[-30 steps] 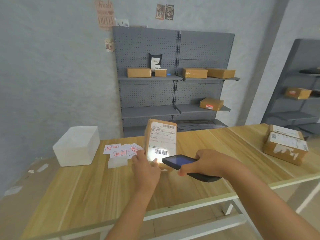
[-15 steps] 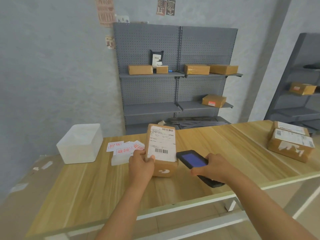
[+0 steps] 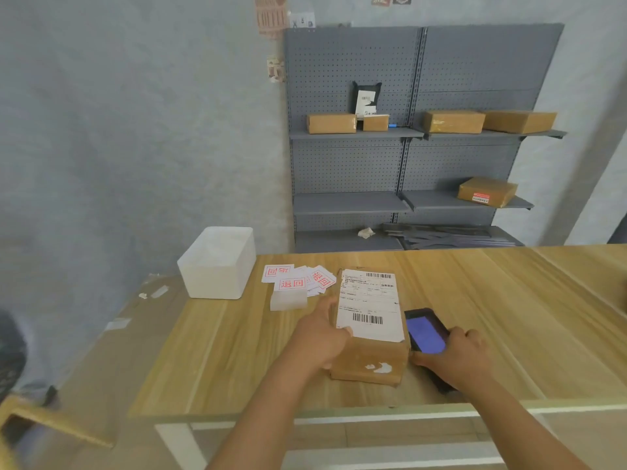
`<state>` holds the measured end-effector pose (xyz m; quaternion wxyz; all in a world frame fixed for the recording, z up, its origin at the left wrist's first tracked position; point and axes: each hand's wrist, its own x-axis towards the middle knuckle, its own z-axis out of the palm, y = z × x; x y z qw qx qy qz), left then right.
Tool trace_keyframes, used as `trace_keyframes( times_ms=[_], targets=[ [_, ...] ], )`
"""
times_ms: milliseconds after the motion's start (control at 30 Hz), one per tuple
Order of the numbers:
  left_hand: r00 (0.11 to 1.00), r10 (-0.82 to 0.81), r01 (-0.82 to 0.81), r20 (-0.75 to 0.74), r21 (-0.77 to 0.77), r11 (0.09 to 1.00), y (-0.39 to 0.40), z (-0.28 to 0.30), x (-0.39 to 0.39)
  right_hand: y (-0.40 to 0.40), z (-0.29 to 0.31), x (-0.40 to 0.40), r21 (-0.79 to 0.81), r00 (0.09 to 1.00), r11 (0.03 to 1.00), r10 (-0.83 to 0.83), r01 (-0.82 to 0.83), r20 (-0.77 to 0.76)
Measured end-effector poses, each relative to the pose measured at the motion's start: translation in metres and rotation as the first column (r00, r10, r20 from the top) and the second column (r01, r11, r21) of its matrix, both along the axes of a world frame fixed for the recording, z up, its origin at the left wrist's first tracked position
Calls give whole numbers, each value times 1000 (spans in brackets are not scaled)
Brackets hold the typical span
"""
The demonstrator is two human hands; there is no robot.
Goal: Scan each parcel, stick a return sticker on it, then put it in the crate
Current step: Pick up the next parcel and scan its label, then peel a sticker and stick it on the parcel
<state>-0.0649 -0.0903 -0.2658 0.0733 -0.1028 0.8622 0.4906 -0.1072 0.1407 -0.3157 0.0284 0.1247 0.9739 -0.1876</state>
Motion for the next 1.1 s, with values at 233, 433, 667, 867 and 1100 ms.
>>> trace_keyframes(
  times_ms=[233,433,667,867,1100],
  targets=[
    [999,39,-38,15,-80,996,-31,8,-14,0,-3,-14,-6,1000,1000,20,-20,6],
    [952,291,-307,-98,-265,914,-79,-15,-62,-8,29,-51,-252,986,963,51,-91,-162],
    [950,311,-255,3,-566,784,-94,-32,-107,-47,63,-112,-426,913,823,249,-375,-323],
    [950,282,-153,132,-590,792,-94,-25,-123,-84,76,-152,-451,813,677,477,-582,-334],
    [921,385,-388,60,54,920,-105,-3,-140,-124,81,-178,-442,657,508,688,-739,-308]
  ],
)
